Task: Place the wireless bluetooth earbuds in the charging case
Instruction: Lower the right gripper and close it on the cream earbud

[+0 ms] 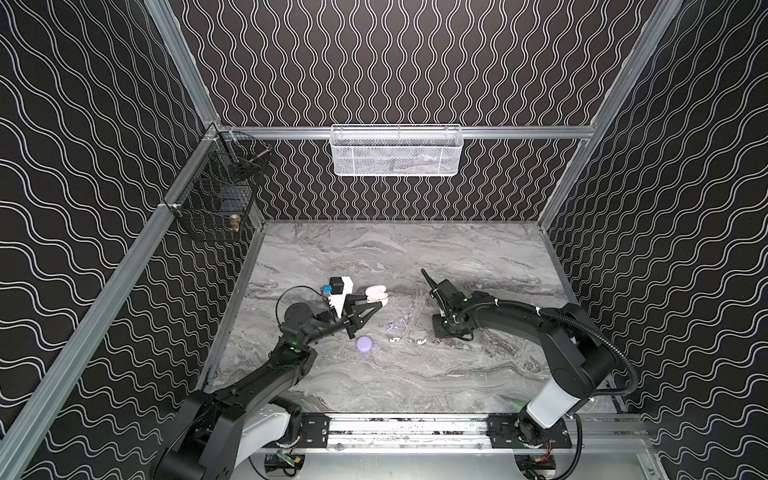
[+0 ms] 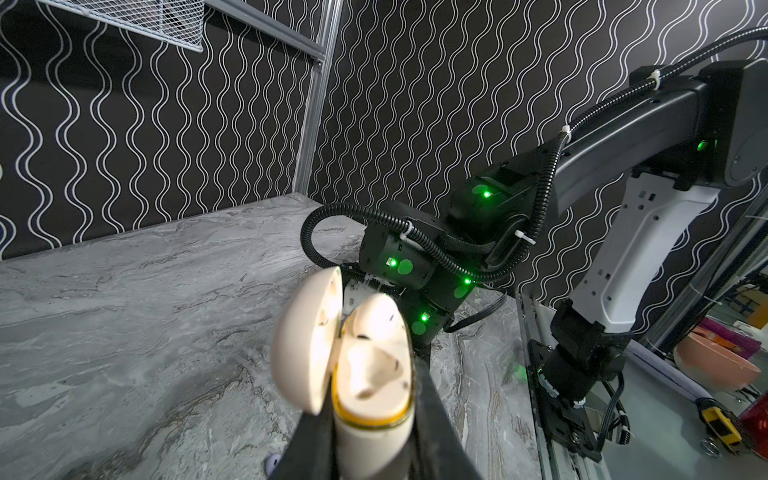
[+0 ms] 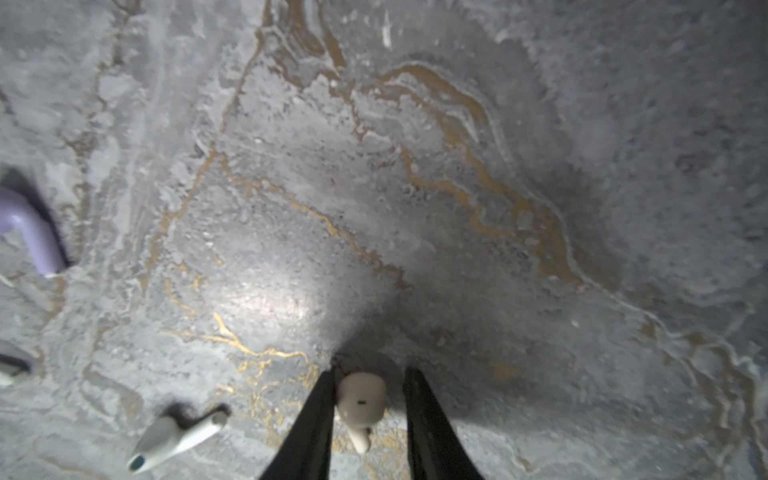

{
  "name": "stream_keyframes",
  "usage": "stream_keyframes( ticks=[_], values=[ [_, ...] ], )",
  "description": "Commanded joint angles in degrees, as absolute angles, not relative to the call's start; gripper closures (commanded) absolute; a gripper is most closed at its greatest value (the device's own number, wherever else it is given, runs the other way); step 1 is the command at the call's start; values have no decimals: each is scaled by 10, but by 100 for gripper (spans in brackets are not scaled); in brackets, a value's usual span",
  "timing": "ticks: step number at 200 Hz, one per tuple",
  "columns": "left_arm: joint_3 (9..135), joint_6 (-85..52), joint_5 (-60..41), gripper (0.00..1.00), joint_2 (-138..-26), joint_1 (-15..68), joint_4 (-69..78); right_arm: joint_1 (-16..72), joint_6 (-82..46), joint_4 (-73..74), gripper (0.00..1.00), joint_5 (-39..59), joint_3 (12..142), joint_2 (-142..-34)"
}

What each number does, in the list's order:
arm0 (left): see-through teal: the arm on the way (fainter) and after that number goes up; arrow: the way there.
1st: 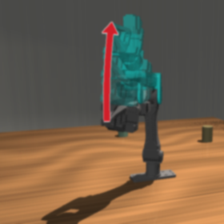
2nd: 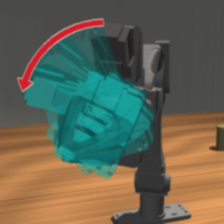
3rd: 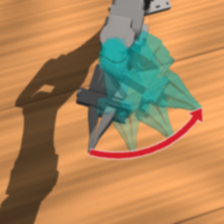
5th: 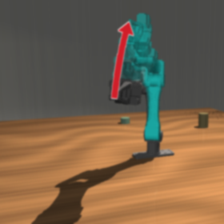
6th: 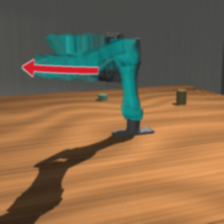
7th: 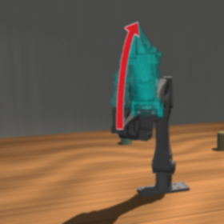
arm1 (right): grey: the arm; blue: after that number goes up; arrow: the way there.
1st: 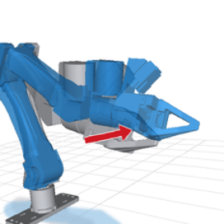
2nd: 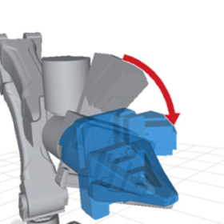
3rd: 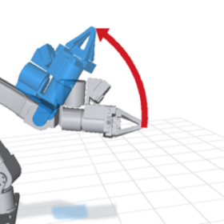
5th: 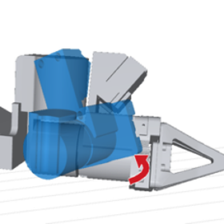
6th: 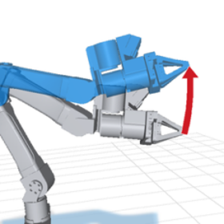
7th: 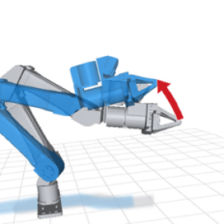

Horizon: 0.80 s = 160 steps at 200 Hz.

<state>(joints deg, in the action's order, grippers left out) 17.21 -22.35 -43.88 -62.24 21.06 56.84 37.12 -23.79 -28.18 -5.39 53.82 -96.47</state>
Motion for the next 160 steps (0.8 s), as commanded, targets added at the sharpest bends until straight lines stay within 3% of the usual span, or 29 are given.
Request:
stream_keyframes(
  ticks=[1,36,86,160],
  values=[
    [174,-220,-441,100,-618,211,580,373,-255,-305,71,-61,530,-955],
    [174,-223,-441,100,-614,213,579,373,-263,-294,71,-55,515,-937],
    [170,-227,-442,100,-603,215,579,373,-273,-279,61,-56,494,-920],
    [169,-220,-435,100,-589,218,562,387,-287,-236,66,8,469,-888]
  ],
)
